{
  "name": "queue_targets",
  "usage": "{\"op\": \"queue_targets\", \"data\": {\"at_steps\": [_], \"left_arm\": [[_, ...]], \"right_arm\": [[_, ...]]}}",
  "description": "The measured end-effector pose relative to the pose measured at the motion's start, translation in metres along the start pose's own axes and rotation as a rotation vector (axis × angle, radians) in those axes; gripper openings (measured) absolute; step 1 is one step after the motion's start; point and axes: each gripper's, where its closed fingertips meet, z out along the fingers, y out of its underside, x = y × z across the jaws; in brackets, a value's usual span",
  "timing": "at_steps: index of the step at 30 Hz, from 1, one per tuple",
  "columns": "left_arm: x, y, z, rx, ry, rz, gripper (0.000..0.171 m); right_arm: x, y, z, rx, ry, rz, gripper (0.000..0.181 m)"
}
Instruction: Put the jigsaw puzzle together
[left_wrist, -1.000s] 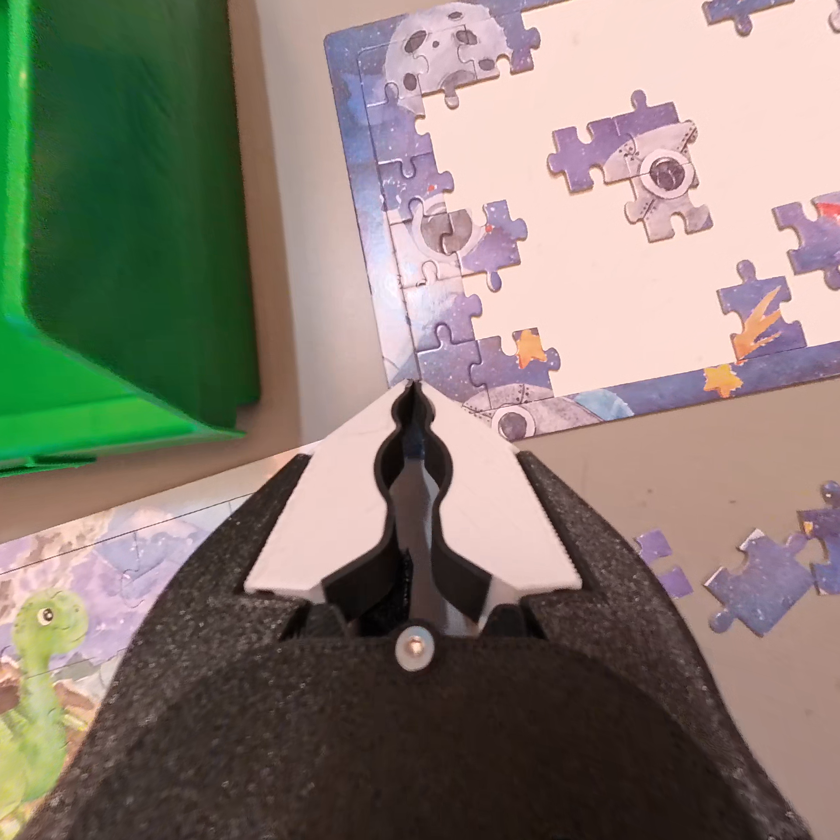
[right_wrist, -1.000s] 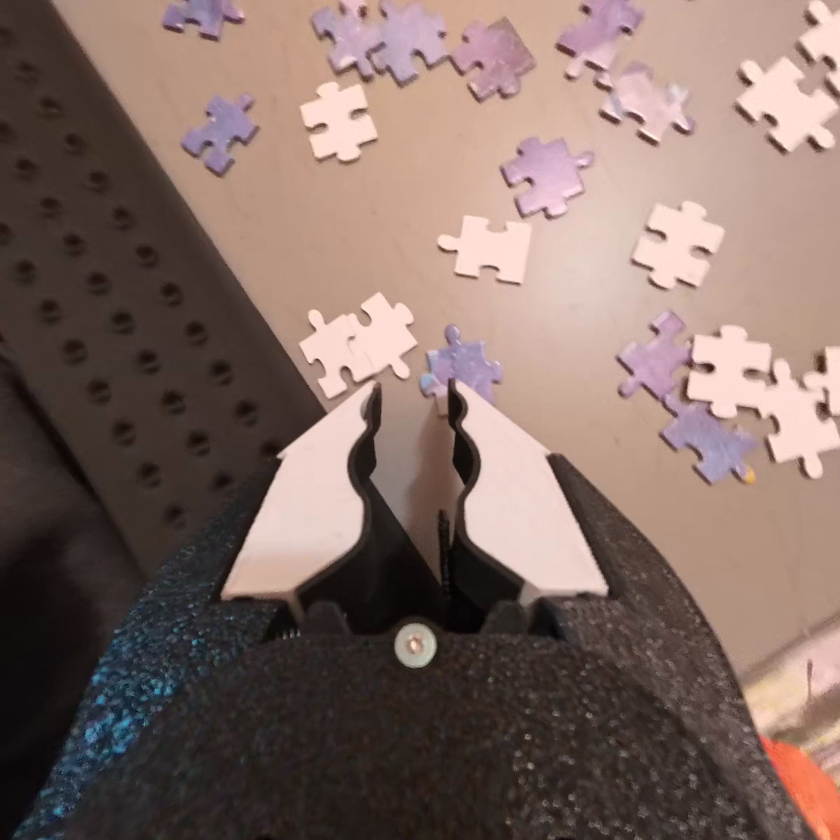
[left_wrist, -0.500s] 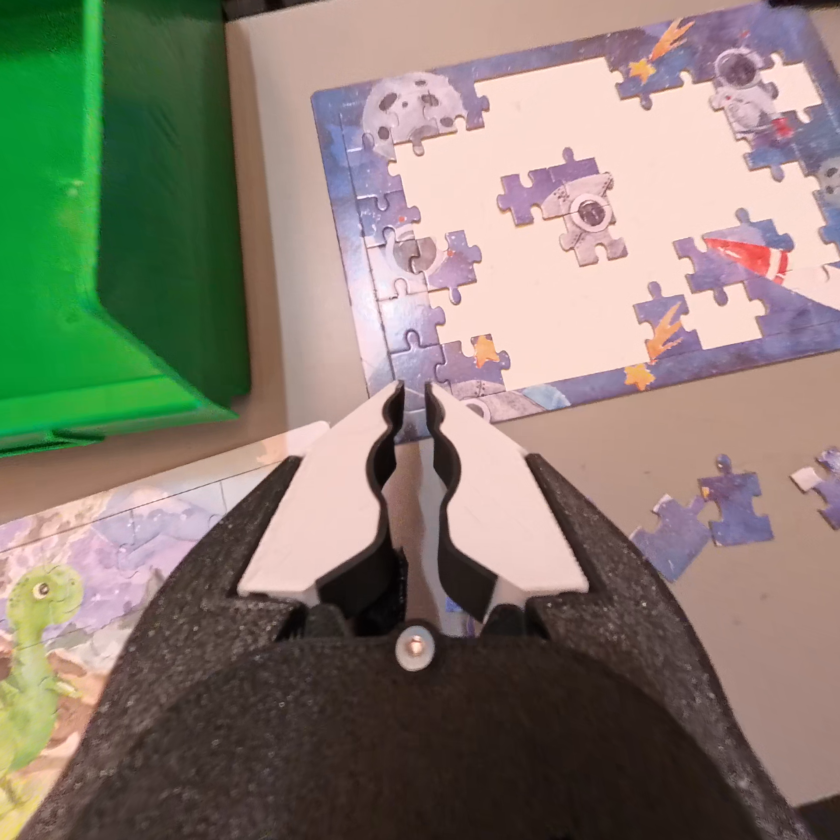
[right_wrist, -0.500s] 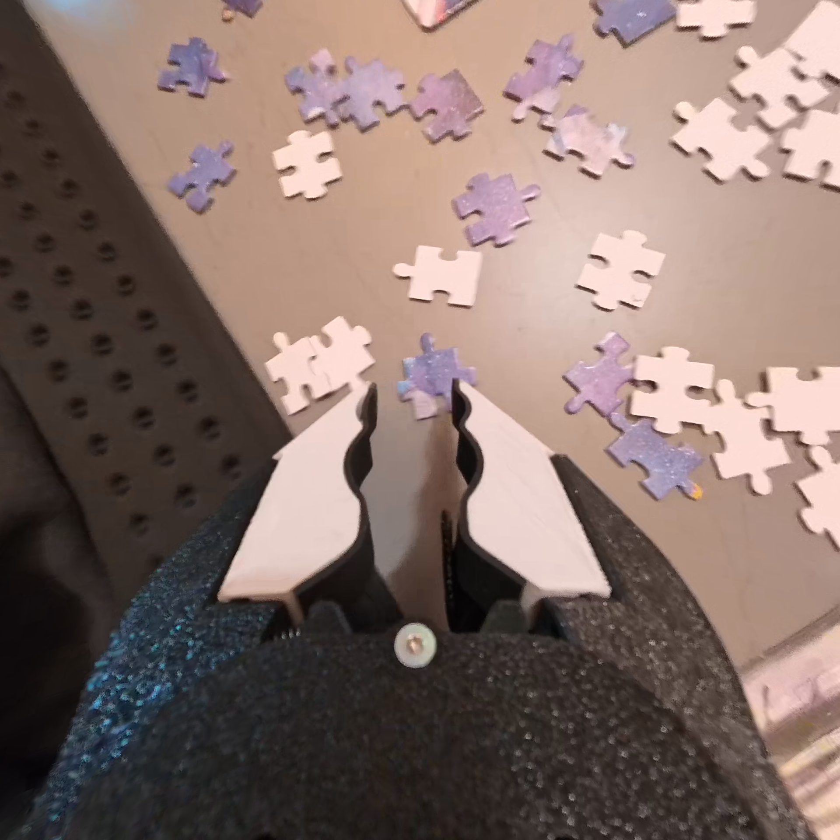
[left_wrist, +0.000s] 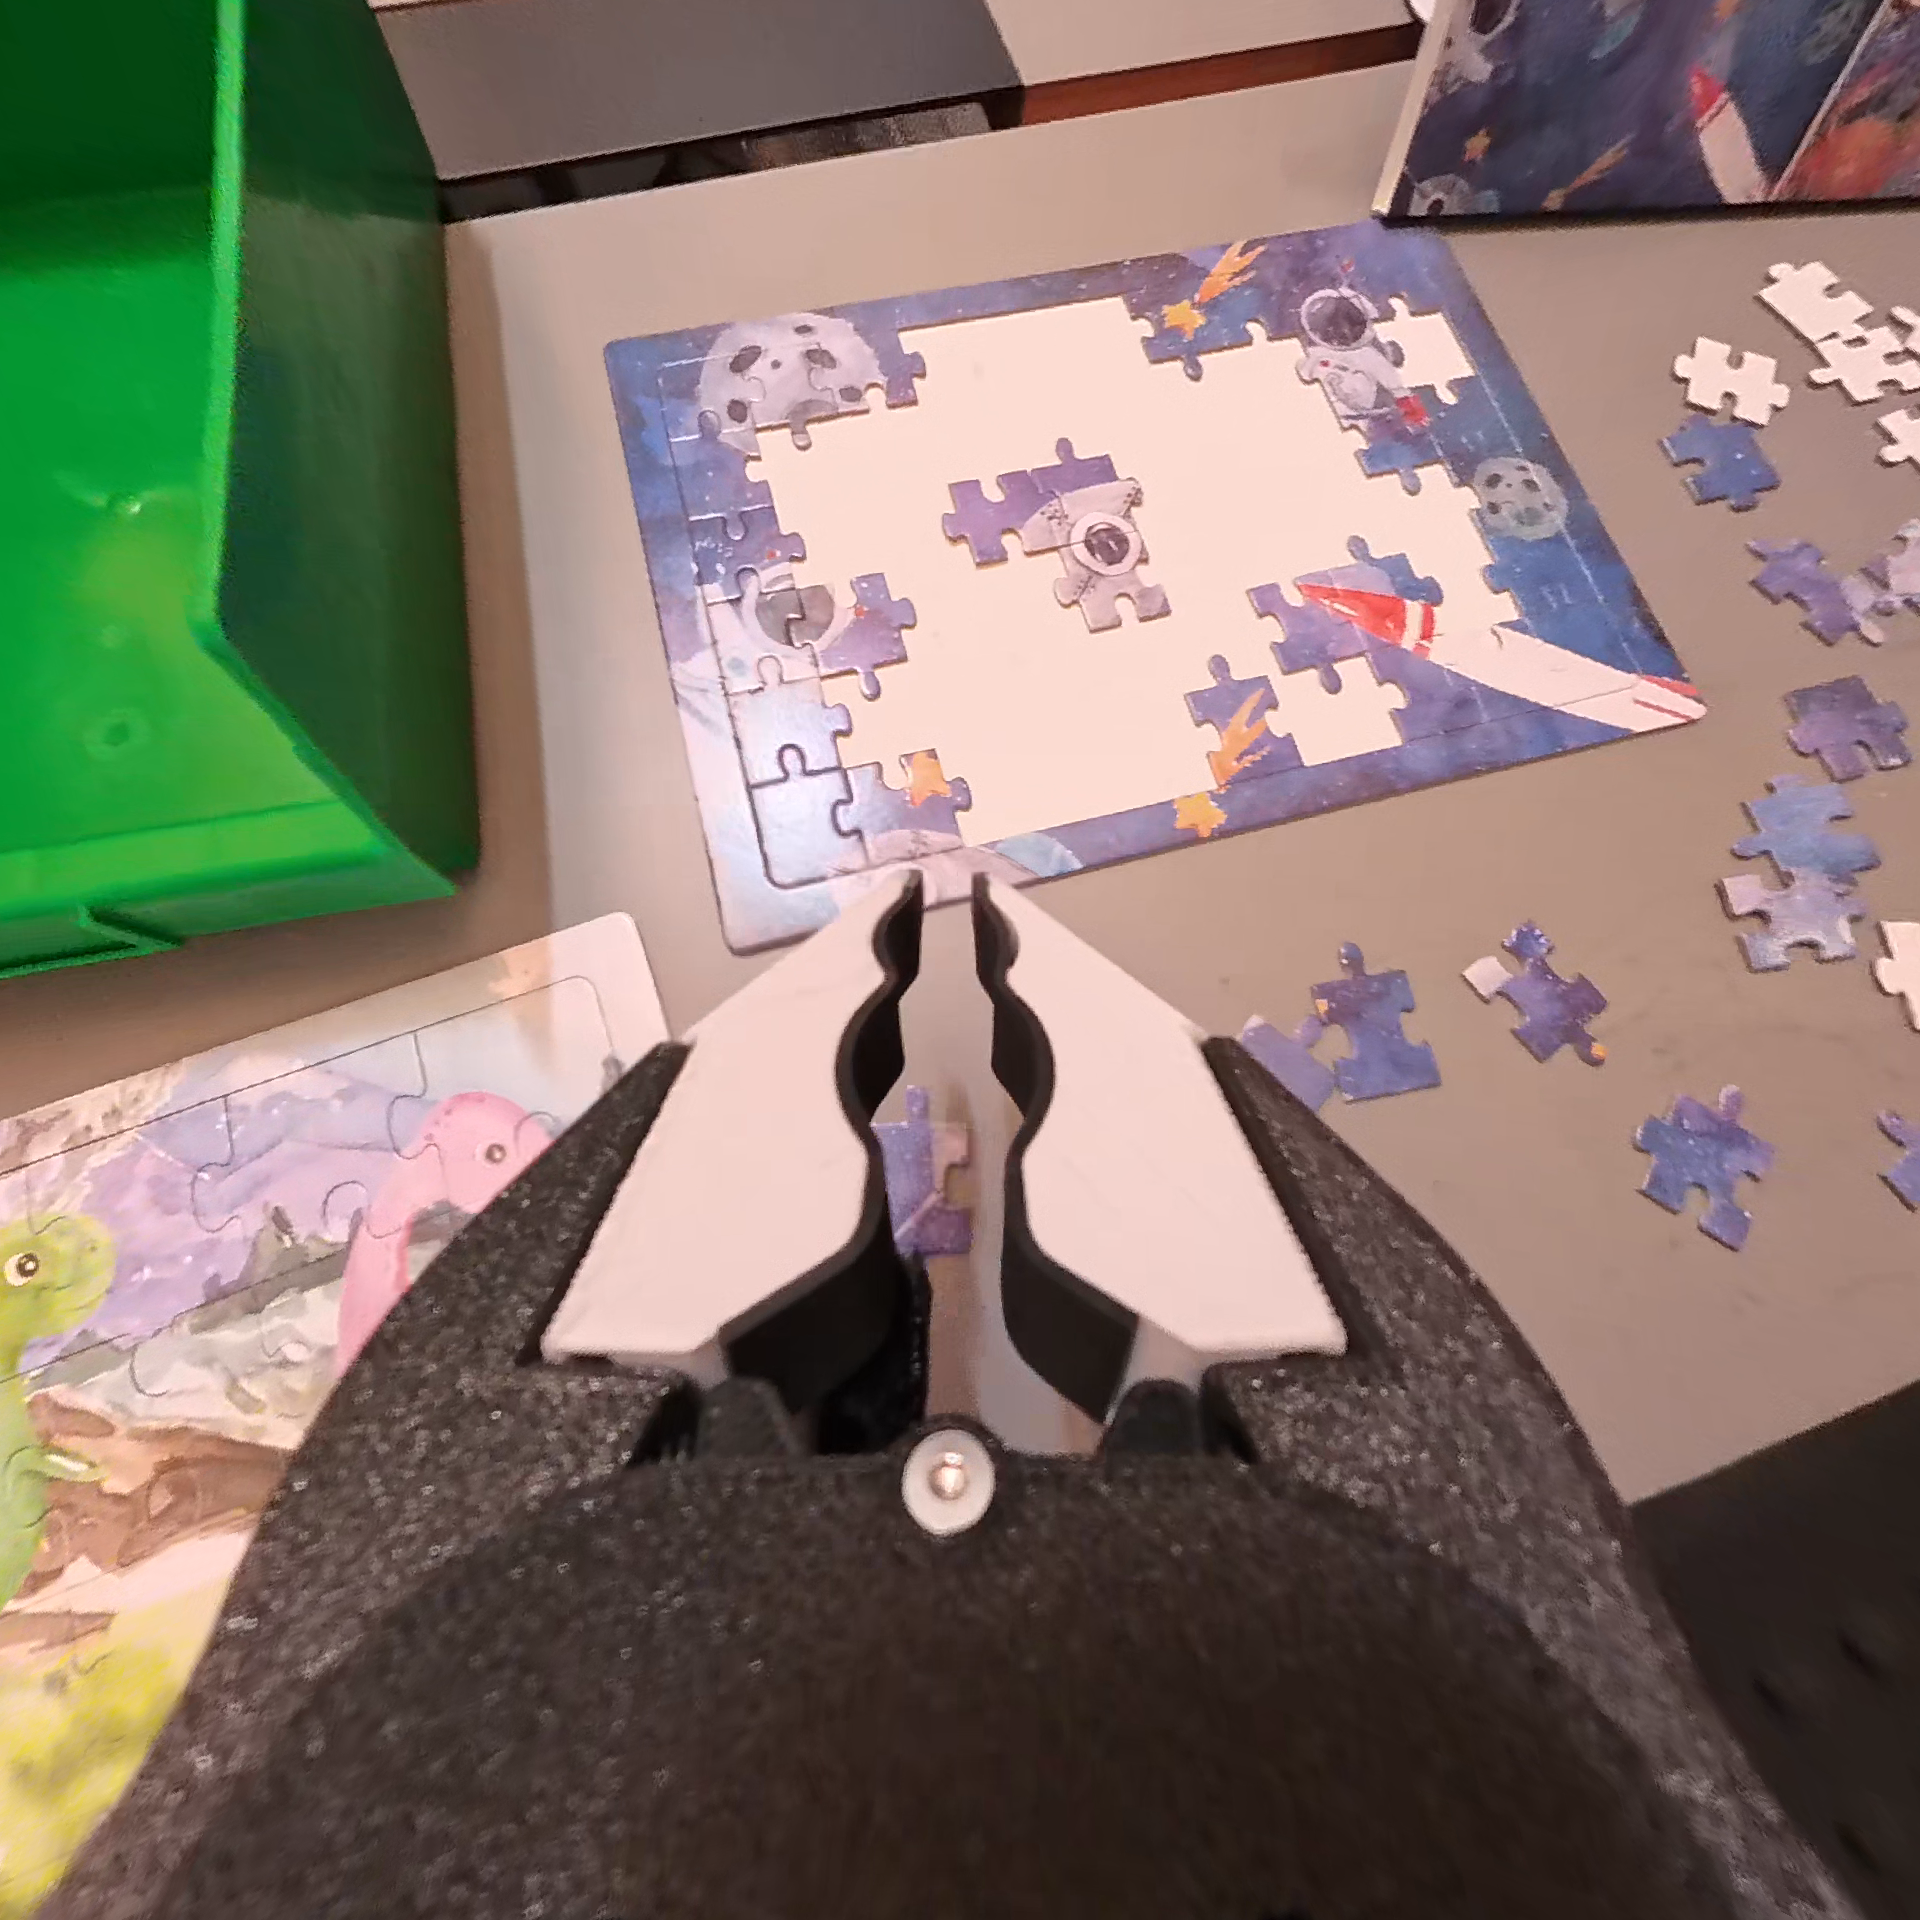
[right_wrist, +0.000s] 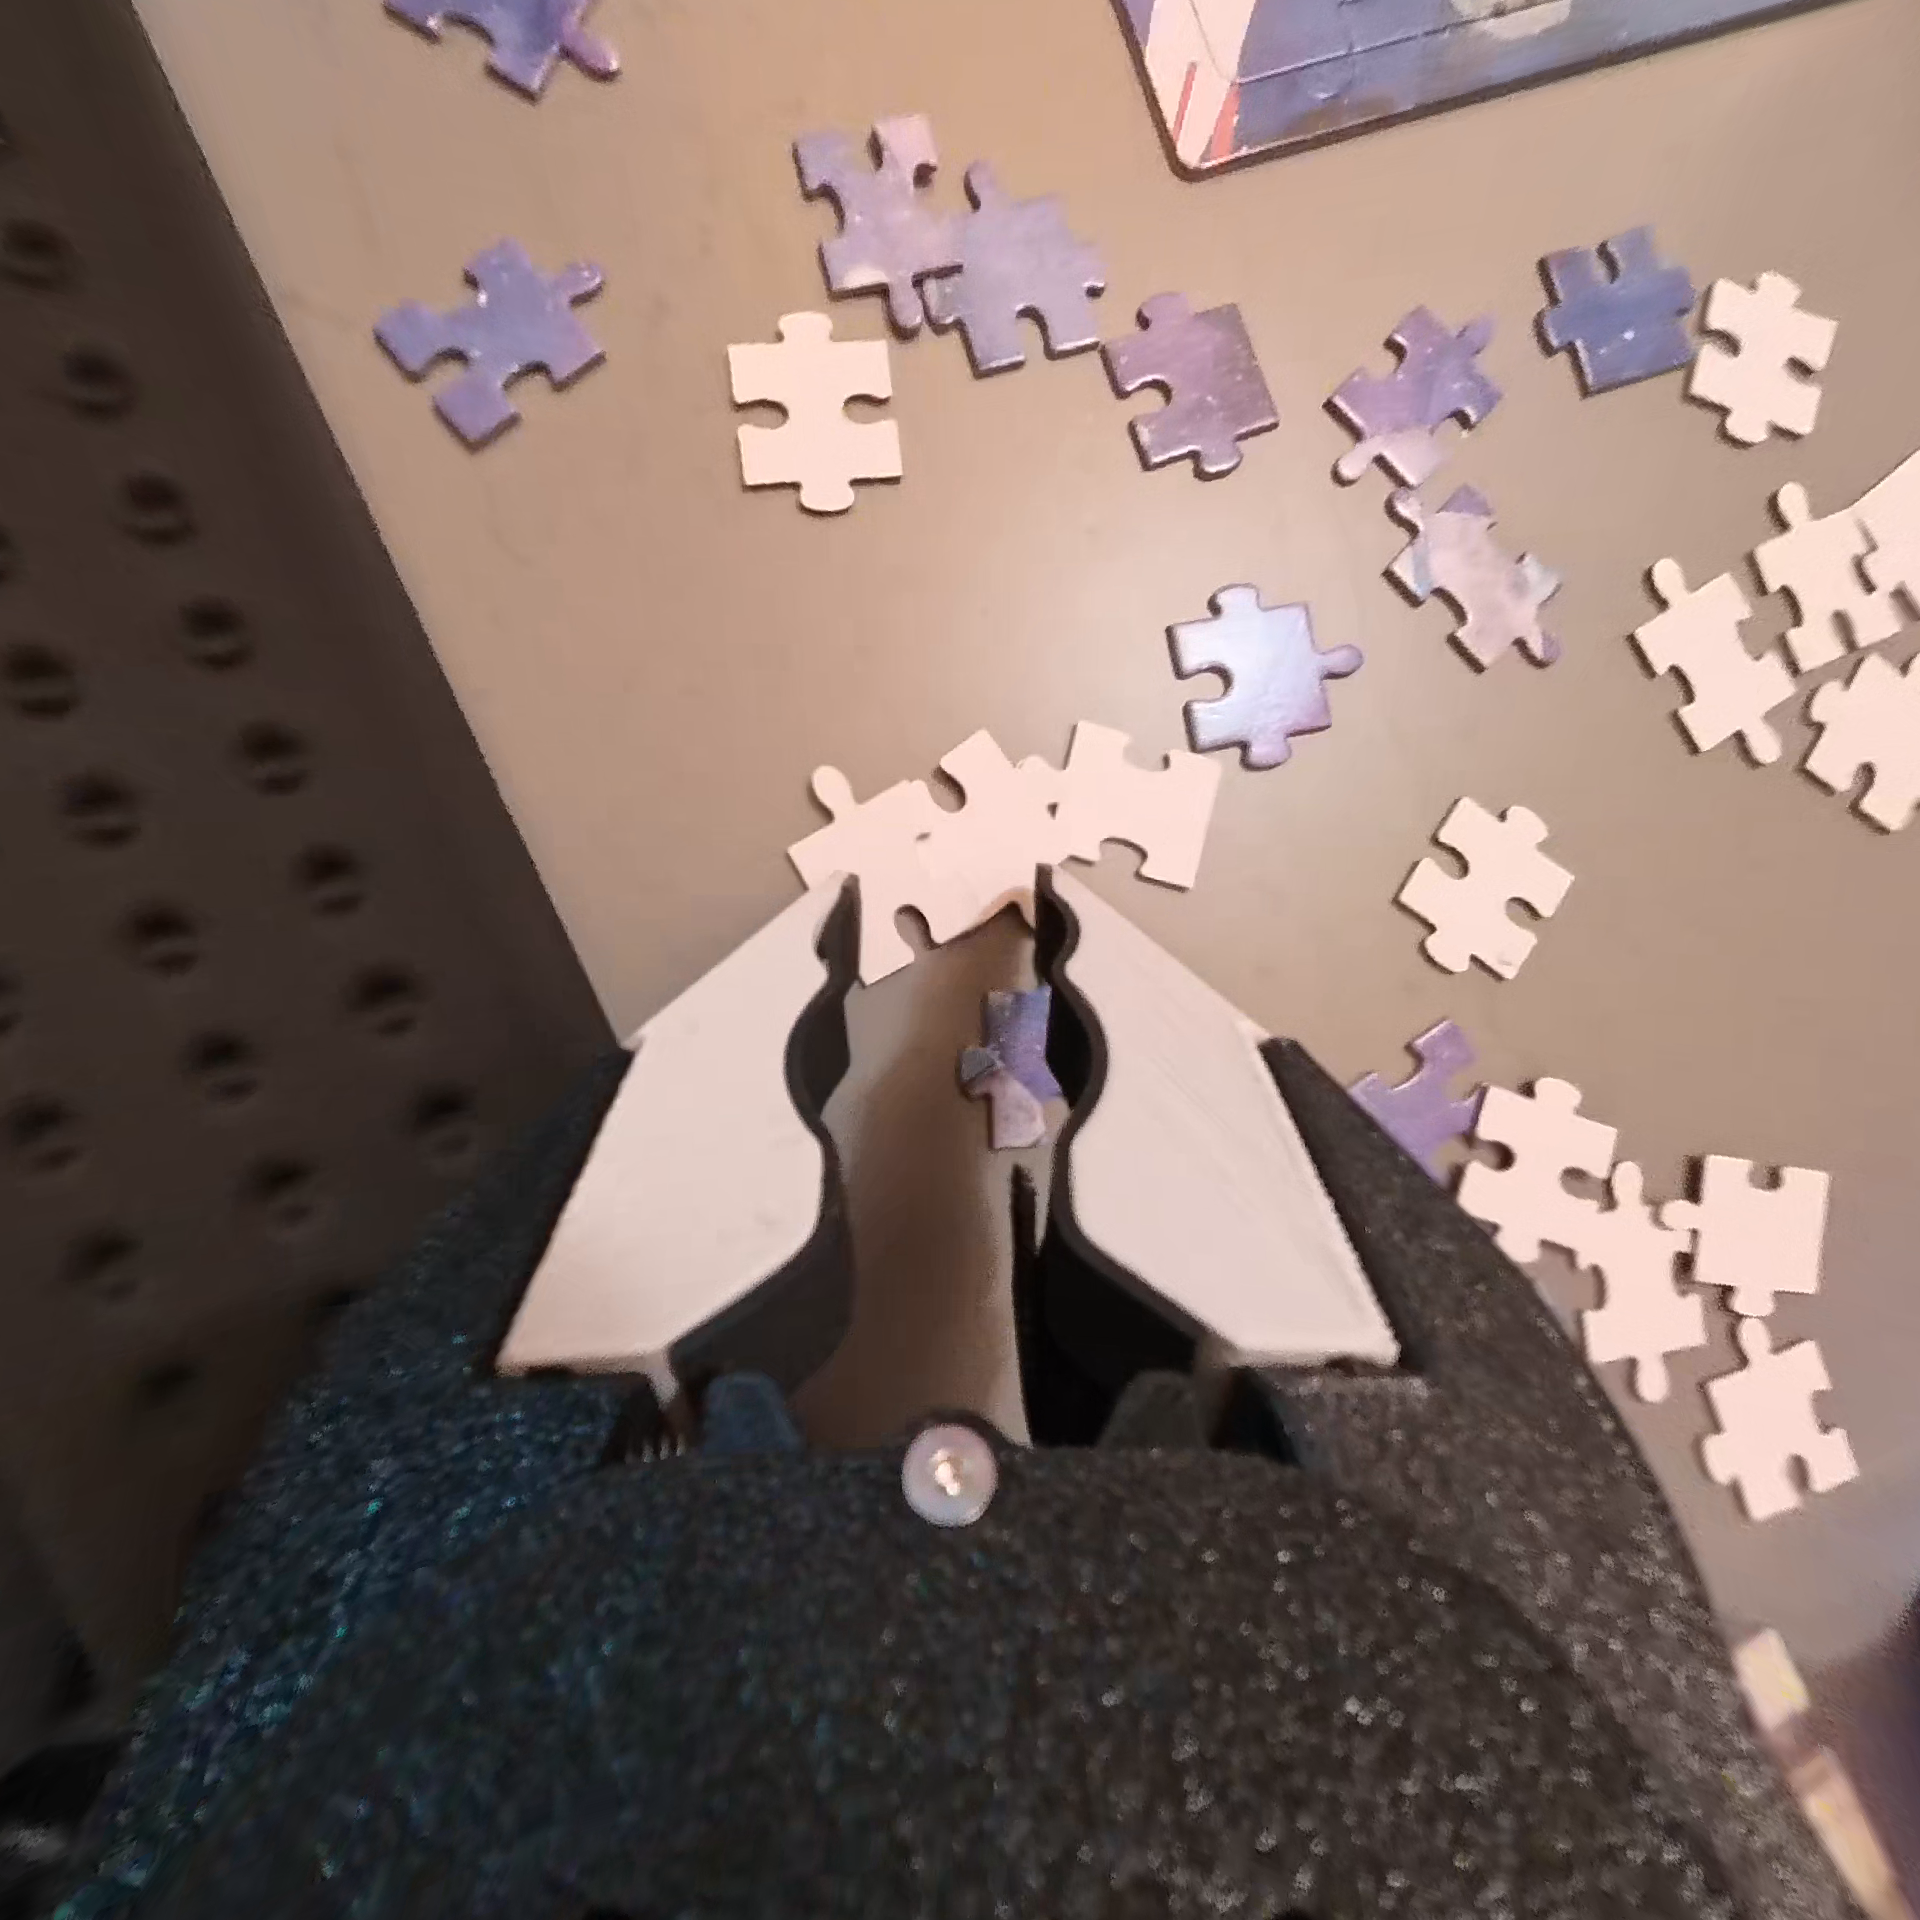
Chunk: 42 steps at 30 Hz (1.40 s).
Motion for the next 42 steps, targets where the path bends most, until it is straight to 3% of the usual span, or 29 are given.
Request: {"op": "queue_targets", "data": {"at_steps": [3,7,10,16,20,23,25,30,36,42], "left_arm": [[0.015,0.000,-0.003,0.005,0.038,0.002,0.009],[0.040,-0.002,-0.003,0.014,0.107,-0.021,0.009],[0.069,-0.004,0.000,0.015,0.189,-0.042,0.009],[0.151,-0.014,-0.003,0.025,0.438,-0.041,0.010],[0.213,-0.022,-0.018,0.092,0.665,0.052,0.015],[0.250,-0.027,-0.035,0.164,0.803,0.165,0.021],[0.268,-0.032,-0.044,0.212,0.847,0.220,0.025],[0.305,-0.042,-0.063,0.252,0.992,0.188,0.029],[0.320,-0.038,-0.064,0.192,1.124,0.050,0.031],[0.310,-0.027,-0.037,0.079,1.091,0.066,0.034]], "right_arm": [[-0.010,-0.007,-0.004,0.040,-0.088,0.058,0.038],[-0.010,0.005,0.004,-0.054,-0.050,0.046,0.045],[-0.013,0.001,0.005,-0.038,-0.047,0.033,0.026],[-0.017,-0.006,0.004,0.007,-0.077,0.131,0.023],[-0.018,-0.060,-0.022,0.351,-0.250,0.378,0.023],[-0.013,-0.119,-0.076,0.804,-0.643,0.688,0.023],[-0.005,-0.137,-0.108,1.026,-0.927,0.836,0.023],[0.000,-0.148,-0.126,1.217,-1.165,0.918,0.022],[-0.007,-0.152,-0.111,1.246,-1.066,0.825,0.022],[0.001,-0.154,-0.100,1.231,-0.938,0.769,0.023]]}}
